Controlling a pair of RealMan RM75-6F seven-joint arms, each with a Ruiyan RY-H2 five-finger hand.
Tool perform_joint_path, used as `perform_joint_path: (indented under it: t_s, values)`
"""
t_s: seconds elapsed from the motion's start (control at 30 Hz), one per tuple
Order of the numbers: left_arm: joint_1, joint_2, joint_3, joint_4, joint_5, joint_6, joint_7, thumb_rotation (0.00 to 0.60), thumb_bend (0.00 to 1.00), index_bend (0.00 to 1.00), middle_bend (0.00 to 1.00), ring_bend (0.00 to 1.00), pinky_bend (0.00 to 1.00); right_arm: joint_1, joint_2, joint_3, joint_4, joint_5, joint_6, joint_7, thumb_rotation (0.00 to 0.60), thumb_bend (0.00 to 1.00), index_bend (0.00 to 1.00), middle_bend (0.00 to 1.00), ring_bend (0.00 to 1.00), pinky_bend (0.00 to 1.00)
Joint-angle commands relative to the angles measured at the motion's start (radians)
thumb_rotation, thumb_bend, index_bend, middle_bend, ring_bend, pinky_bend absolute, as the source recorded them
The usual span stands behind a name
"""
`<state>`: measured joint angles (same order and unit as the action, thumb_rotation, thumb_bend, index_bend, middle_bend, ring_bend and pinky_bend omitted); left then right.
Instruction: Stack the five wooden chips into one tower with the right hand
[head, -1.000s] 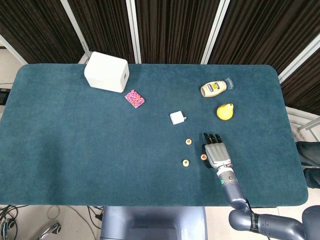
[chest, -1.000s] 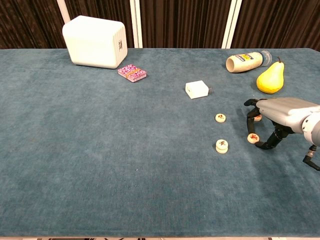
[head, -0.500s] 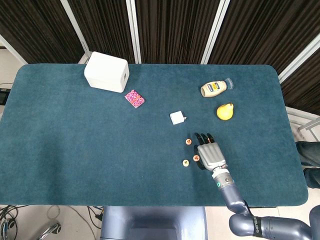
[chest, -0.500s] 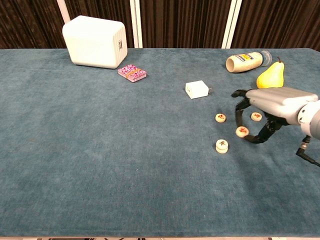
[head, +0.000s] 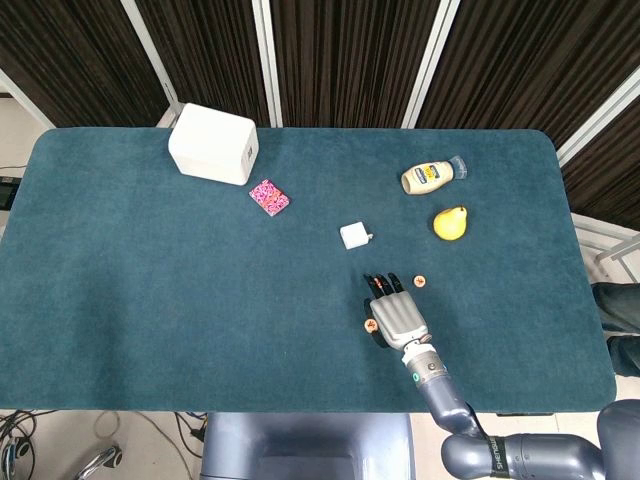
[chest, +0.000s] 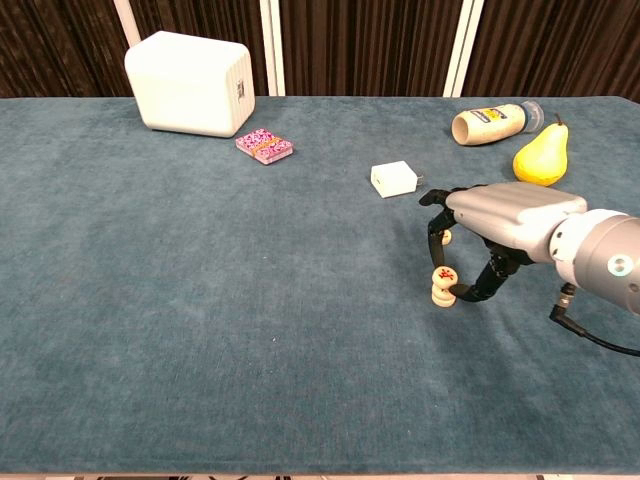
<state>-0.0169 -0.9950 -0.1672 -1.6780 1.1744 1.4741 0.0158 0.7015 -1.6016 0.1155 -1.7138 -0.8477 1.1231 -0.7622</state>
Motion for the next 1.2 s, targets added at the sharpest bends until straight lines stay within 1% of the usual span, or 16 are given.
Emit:
perform_joint_path:
  t_s: [0.03,0.3,1.2]
  values:
    - [0.000,0.000,0.000,0.000,-0.001,0.000,0.000,0.600,0.09,0.00,0.00,0.00,0.07,0.004,-0.005,0.001,0.006,0.004,0.004,-0.006,0.600,0.39,0.51,0.00,0.00,0.00]
    - [-0.001,-0.001,0.000,-0.002,-0.005,-0.002,0.008,0.600,0.09,0.00,0.00,0.00,0.07,0.008,-0.011,-0.003,0.022,0.029,0.005,-0.013,0.600,0.39,0.51,0.00,0.00,0.00]
    - [-0.003,-0.003,0.000,-0.004,-0.011,-0.004,0.018,0.600,0.09,0.00,0.00,0.00,0.07,0.012,-0.019,-0.020,0.031,0.035,0.005,-0.003,0.600,0.39,0.50,0.00,0.00,0.00]
